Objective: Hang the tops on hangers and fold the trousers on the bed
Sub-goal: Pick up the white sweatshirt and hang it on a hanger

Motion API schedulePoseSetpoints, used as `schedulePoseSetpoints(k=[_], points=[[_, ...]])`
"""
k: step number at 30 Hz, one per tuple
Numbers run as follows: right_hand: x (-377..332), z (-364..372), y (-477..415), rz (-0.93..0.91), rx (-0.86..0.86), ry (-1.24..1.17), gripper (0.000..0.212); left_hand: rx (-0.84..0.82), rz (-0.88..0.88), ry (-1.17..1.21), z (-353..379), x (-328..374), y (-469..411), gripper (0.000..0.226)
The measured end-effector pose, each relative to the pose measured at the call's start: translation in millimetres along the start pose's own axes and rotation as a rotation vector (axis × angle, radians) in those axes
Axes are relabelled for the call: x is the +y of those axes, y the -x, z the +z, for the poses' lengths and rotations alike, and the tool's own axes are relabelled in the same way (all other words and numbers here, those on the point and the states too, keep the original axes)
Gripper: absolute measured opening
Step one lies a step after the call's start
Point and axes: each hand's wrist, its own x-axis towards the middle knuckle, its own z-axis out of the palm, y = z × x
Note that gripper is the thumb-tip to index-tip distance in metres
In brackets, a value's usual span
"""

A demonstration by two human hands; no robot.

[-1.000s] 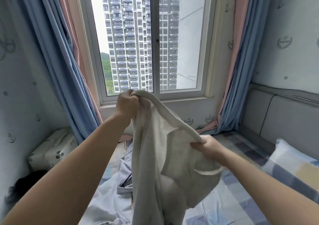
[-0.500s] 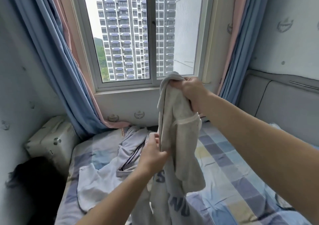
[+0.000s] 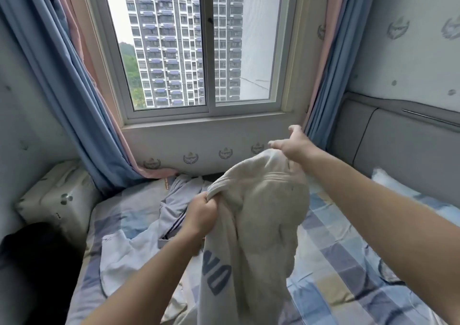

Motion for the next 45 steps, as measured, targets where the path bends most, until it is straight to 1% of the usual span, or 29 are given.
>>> schedulePoseSetpoints(k=[1, 3, 4, 5, 7, 9, 12, 13, 14, 15, 17, 18, 20, 22, 24, 26, 28, 30, 33, 34, 36, 37, 38, 39, 40, 41, 43, 44, 45], points=[[11, 5, 12, -0.055, -0.018, 0.045, 0.066, 0.016, -0.031, 0.049, 0, 6, -4, 0.041], [33, 21, 44, -0.172, -0.112, -0.006, 0.032, 0.004, -0.112, 0.143, 2, 17, -11, 0.030], [45, 31, 61, -0.194, -0.189, -0.045, 0.016, -0.010, -0.151, 0.195, 4, 22, -13, 0.027], [56, 43, 80, -0.202, -0.276, -0.069, 0.008, -0.024, -0.187, 0.252, 7, 26, -13, 0.027], [81, 67, 114, -0.190, -0.383, -0.074, 0.012, -0.037, -0.249, 0.403, 11, 36, -13, 0.030], [106, 94, 140, -0.149, -0.439, -0.063, 0.027, -0.040, -0.324, 0.586, 11, 50, -10, 0.029], [124, 134, 160, -0.092, -0.464, -0.054, 0.080, -0.041, -0.409, 0.726, 11, 67, -7, 0.023], [129, 147, 160, -0.085, -0.426, -0.079, 0.085, -0.054, -0.424, 0.757, 12, 73, -4, 0.021], [134, 157, 159, -0.076, -0.373, -0.097, 0.078, -0.075, -0.435, 0.781, 13, 78, -2, 0.018], [139, 165, 153, -0.069, -0.303, -0.083, 0.061, -0.090, -0.438, 0.791, 13, 83, 0, 0.016], [147, 163, 134, -0.063, -0.175, 0.024, 0.020, -0.070, -0.406, 0.756, 10, 88, 2, 0.013], [151, 155, 122, -0.052, -0.148, 0.055, 0.009, -0.037, -0.378, 0.716, 5, 89, 1, 0.013], [158, 130, 94, -0.089, -0.167, 0.084, 0.014, 0.010, -0.314, 0.585, -8, 85, 0, 0.015], [160, 101, 67, -0.195, -0.184, 0.145, 0.021, -0.031, -0.259, 0.414, -21, 80, 0, 0.016], [154, 77, 45, -0.283, -0.236, 0.167, 0.015, -0.060, -0.206, 0.210, -28, 72, -1, 0.013], [142, 60, 28, -0.347, -0.313, 0.129, 0.005, -0.028, -0.125, -0.054, -31, 62, -8, 0.019], [130, 48, 17, -0.405, -0.325, 0.101, 0.008, -0.016, -0.076, -0.222, -33, 52, -11, 0.026], [120, 38, 10, -0.468, -0.283, 0.112, 0.013, -0.098, -0.078, -0.298, -31, 39, -11, 0.025], [106, 23, 4, -0.538, -0.227, 0.187, 0.020, -0.331, -0.097, -0.394, -26, 22, -9, 0.027], [102, 19, 2, -0.539, -0.218, 0.184, 0.021, -0.392, -0.110, -0.391, -24, 19, -9, 0.034], [97, 13, 0, -0.522, -0.208, 0.150, 0.021, -0.476, -0.081, -0.415, -20, 13, -7, 0.062], [95, 11, -1, -0.516, -0.214, 0.141, 0.021, -0.492, -0.011, -0.488, -19, 9, -5, 0.073], [94, 10, -2, -0.504, -0.231, 0.129, 0.018, -0.489, 0.075, -0.573, -18, 3, -2, 0.074], [93, 7, -3, -0.480, -0.255, 0.105, 0.013, -0.454, 0.148, -0.632, -16, -2, 0, 0.065], [92, 5, -4, -0.440, -0.289, 0.067, 0.010, -0.413, 0.215, -0.655, -15, -8, 0, 0.049], [92, 2, -5, -0.384, -0.325, 0.026, 0.018, -0.361, 0.274, -0.668, -14, -13, 1, 0.035], [93, -4, -9, -0.250, -0.419, -0.043, 0.032, -0.240, 0.424, -0.678, -12, -13, 3, 0.029], [96, -6, -11, -0.189, -0.460, -0.082, 0.038, -0.233, 0.467, -0.610, -10, -13, 4, 0.031], [99, -6, -12, -0.139, -0.491, -0.131, 0.043, -0.273, 0.429, -0.435, -7, -11, 7, 0.036]])
